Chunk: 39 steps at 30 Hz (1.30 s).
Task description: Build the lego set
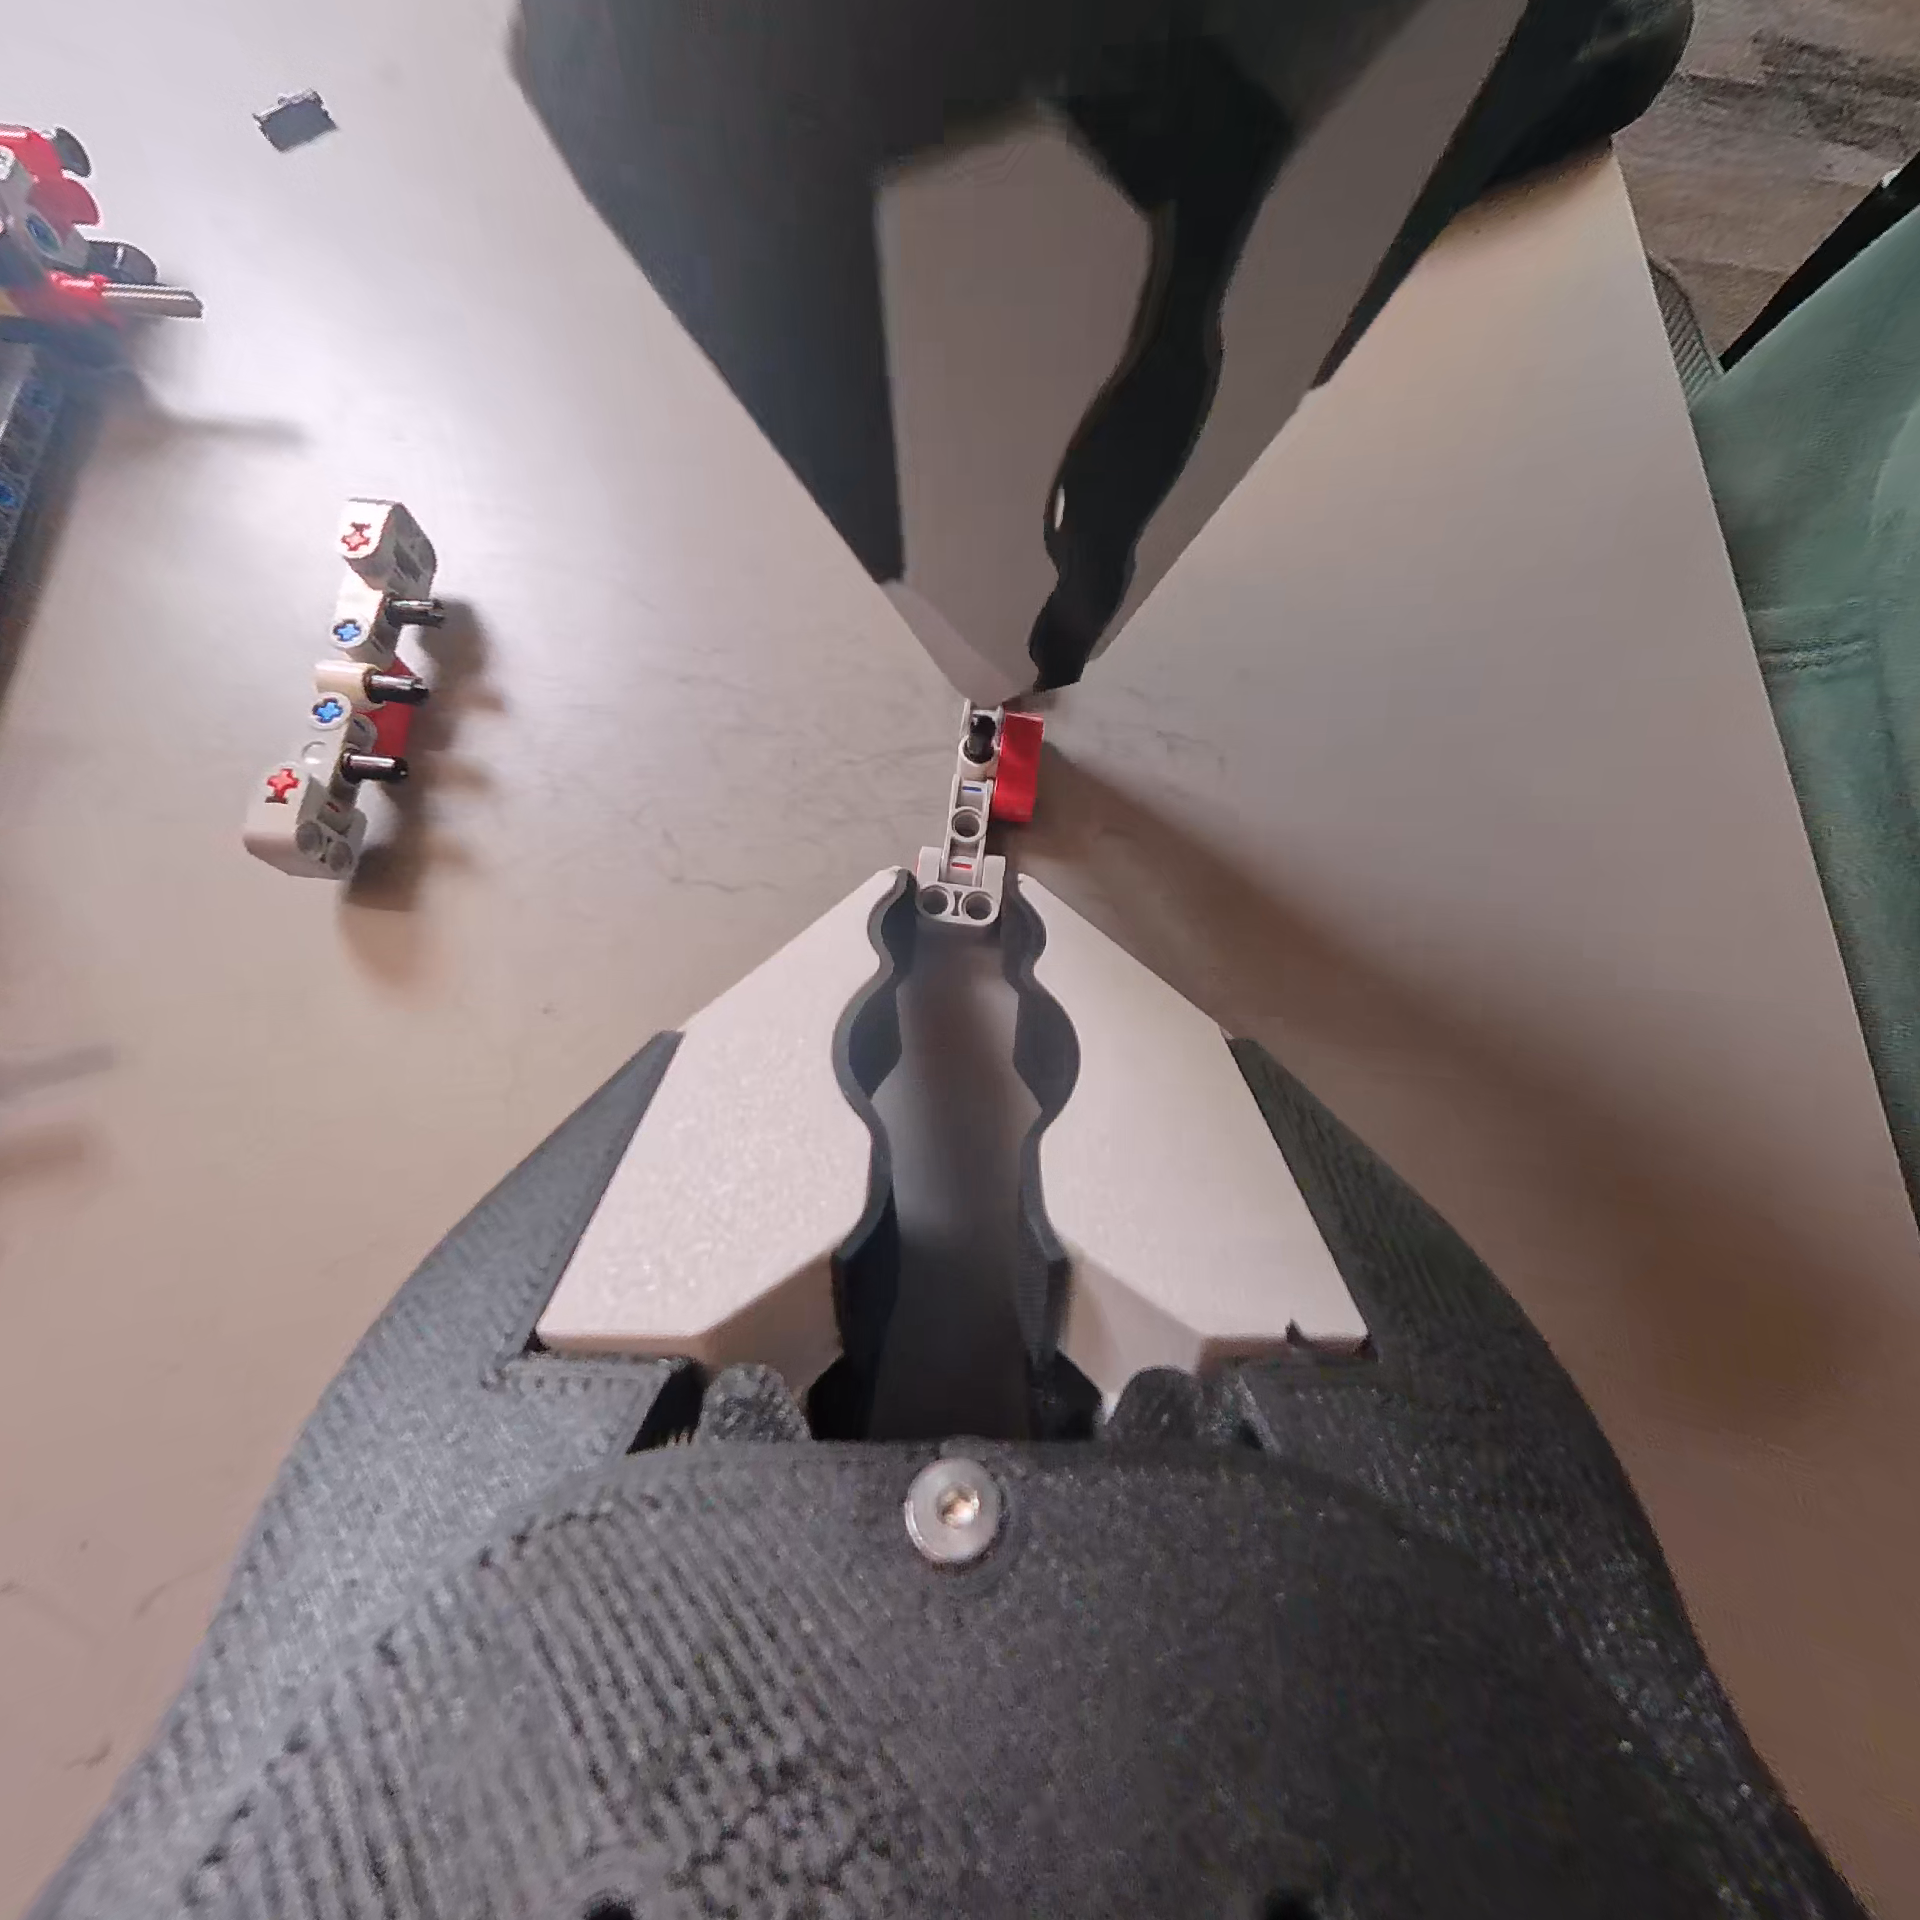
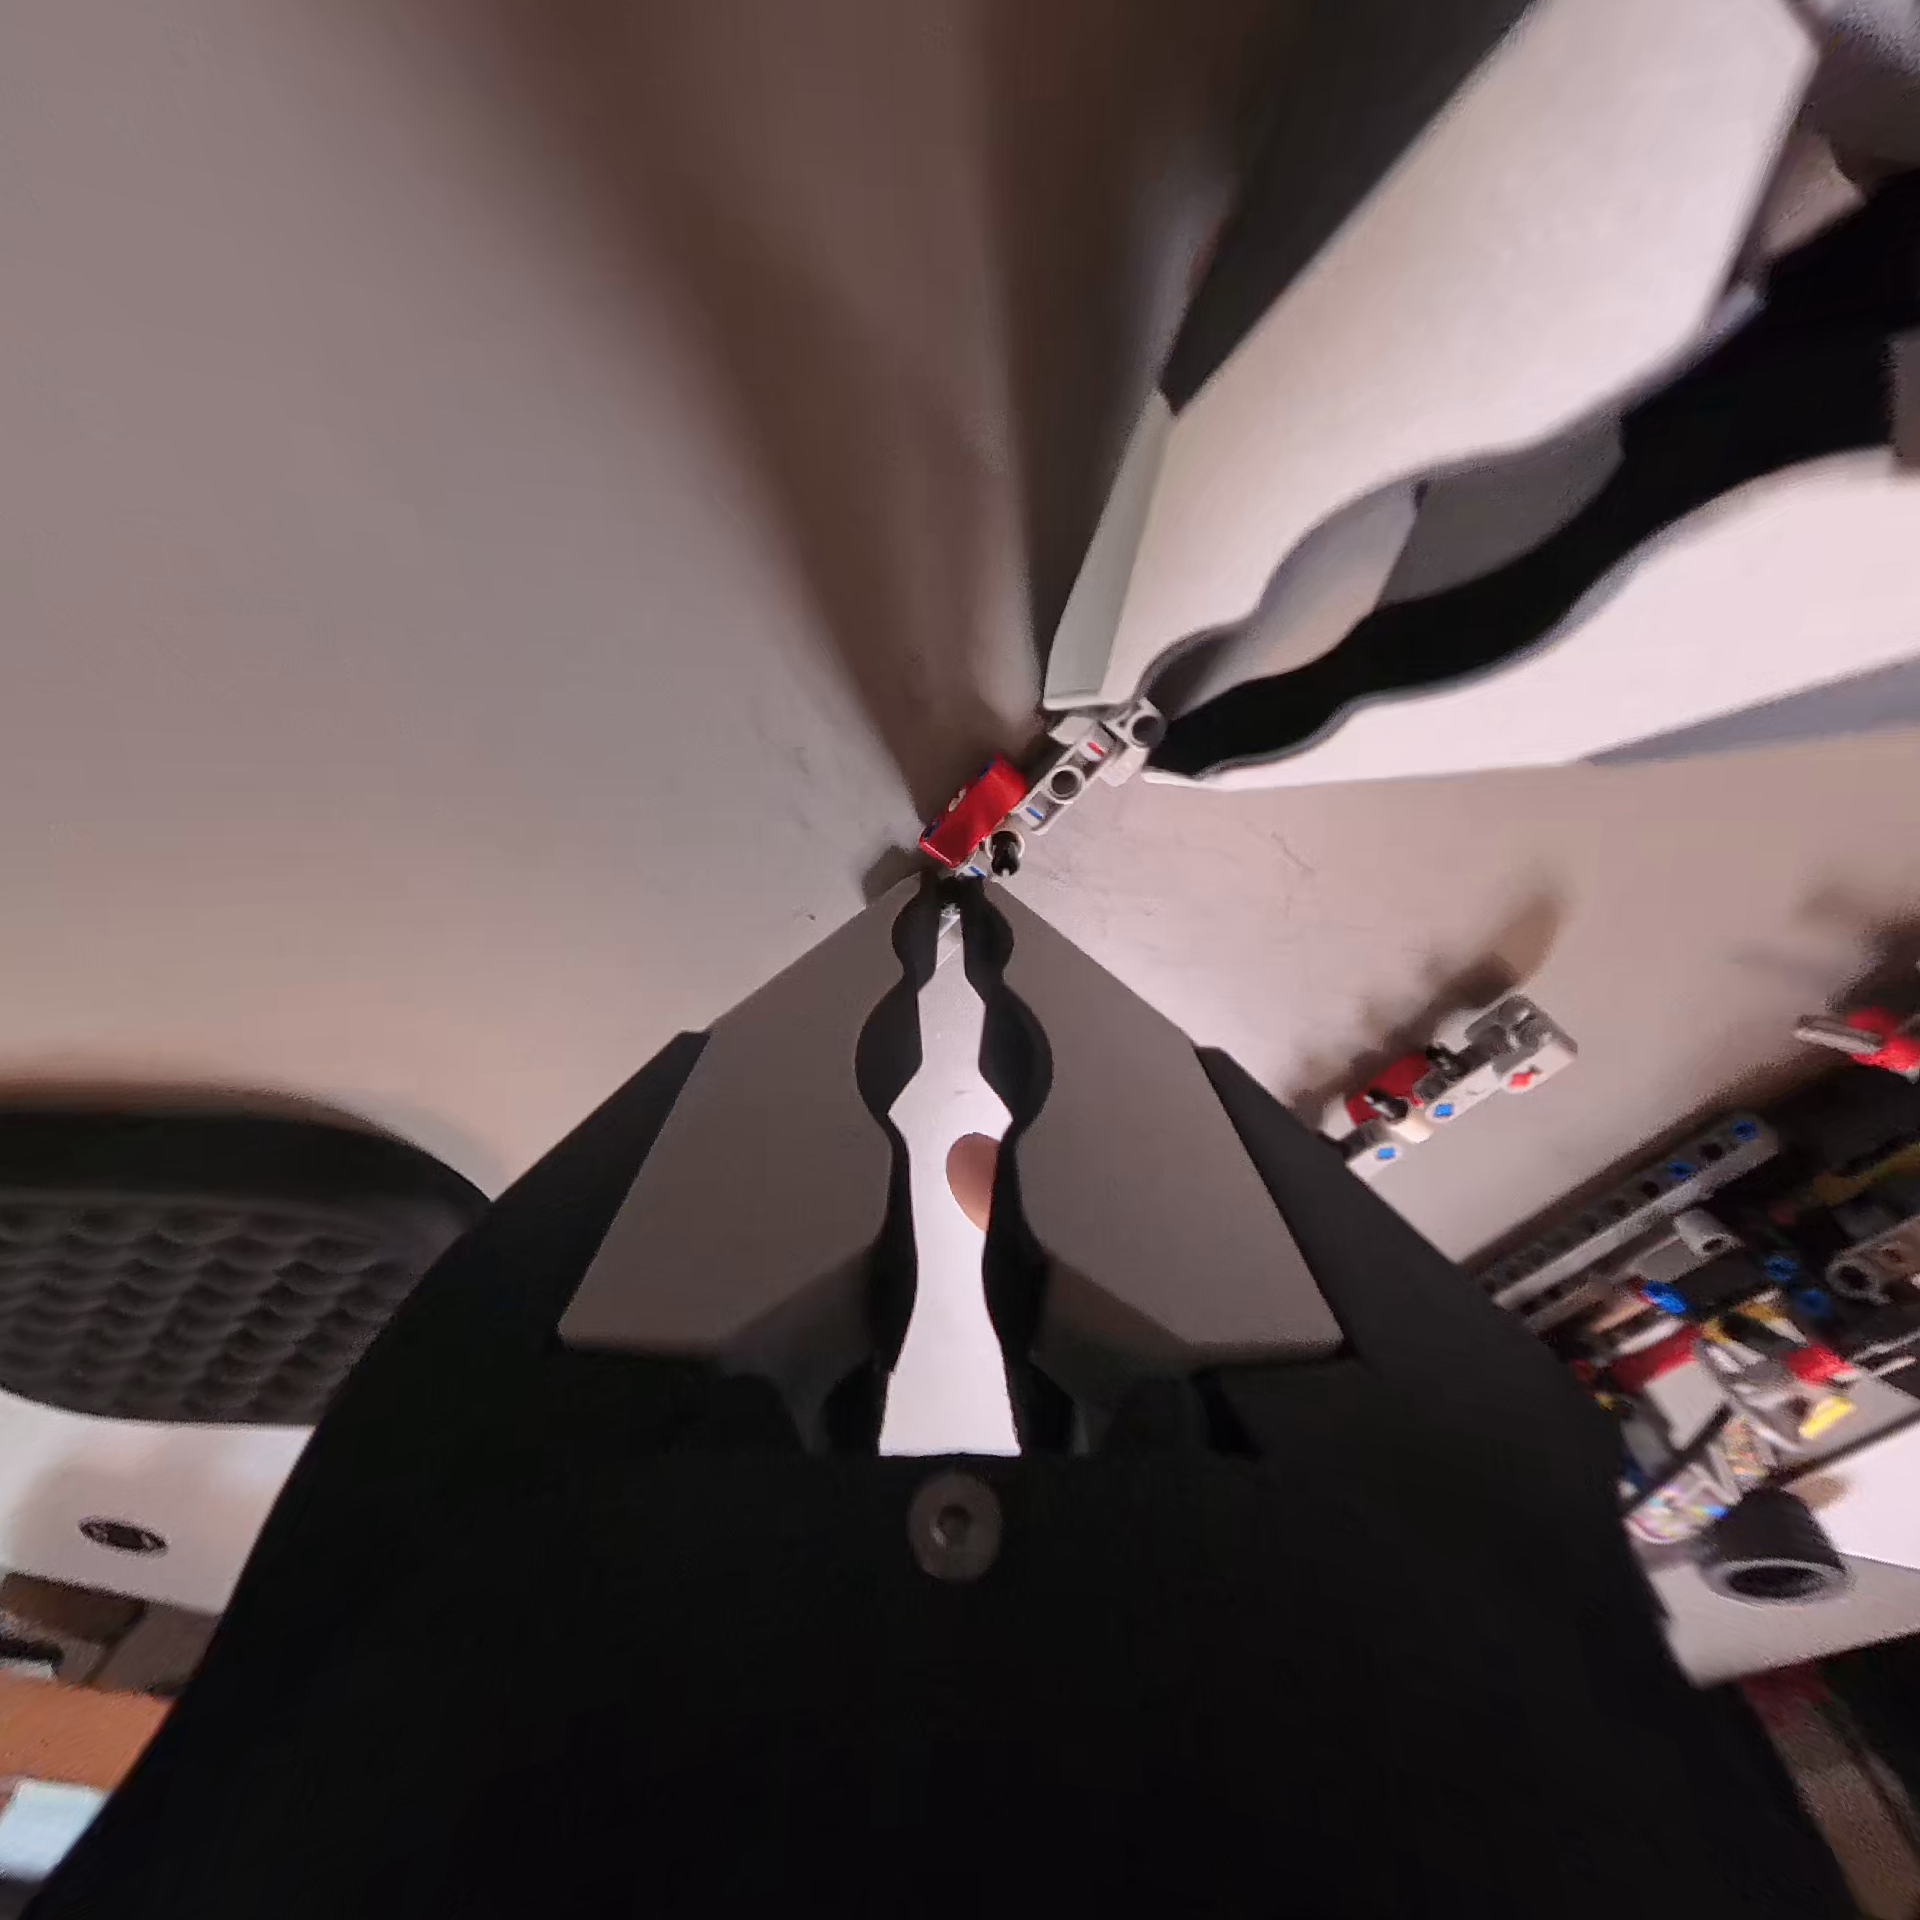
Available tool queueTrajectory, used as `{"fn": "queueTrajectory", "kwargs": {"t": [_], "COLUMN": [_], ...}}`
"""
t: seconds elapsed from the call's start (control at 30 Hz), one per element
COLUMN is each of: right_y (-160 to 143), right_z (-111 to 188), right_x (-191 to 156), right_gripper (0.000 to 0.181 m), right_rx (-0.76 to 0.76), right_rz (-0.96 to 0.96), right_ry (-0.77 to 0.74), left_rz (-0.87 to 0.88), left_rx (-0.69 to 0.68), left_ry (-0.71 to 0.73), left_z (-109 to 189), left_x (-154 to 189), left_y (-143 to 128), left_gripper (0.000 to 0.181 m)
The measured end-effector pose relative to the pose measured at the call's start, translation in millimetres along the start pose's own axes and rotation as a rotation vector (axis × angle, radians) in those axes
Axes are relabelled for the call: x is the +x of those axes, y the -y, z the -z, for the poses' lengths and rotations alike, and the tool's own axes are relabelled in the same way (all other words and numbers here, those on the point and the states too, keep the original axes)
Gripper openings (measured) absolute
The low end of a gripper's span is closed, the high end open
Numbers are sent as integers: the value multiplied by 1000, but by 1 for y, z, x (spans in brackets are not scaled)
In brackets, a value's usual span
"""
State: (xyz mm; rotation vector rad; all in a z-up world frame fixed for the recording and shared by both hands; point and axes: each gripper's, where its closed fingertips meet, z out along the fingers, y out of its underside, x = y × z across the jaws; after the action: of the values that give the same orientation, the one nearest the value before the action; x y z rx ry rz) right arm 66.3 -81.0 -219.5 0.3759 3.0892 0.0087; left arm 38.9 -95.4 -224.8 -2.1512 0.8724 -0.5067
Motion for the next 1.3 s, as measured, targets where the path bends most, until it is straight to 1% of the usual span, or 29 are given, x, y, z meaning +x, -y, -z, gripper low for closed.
{"fn": "queueTrajectory", "kwargs": {"t": [0.03,0.2,0.3,0.8,1.13,1.3], "right_y": [0,-3,-4,-4,-4,-4], "right_z": [0,3,4,4,4,5], "right_x": [0,2,1,2,2,3], "right_gripper": [3,3,3,3,3,3], "right_rx": [30,207,281,393,528,615], "right_rz": [-31,-192,-248,-319,-401,-481], "right_ry": [-5,-21,-44,-57,-79,-126], "left_rz": [-4,2,0,5,15,15], "left_rx": [0,0,0,-1,-1,0], "left_ry": [1,-5,-3,7,13,30], "left_z": [0,0,0,0,0,0], "left_x": [0,0,0,1,0,0], "left_y": [0,0,0,0,0,0], "left_gripper": [15,15,15,15,15,15]}}
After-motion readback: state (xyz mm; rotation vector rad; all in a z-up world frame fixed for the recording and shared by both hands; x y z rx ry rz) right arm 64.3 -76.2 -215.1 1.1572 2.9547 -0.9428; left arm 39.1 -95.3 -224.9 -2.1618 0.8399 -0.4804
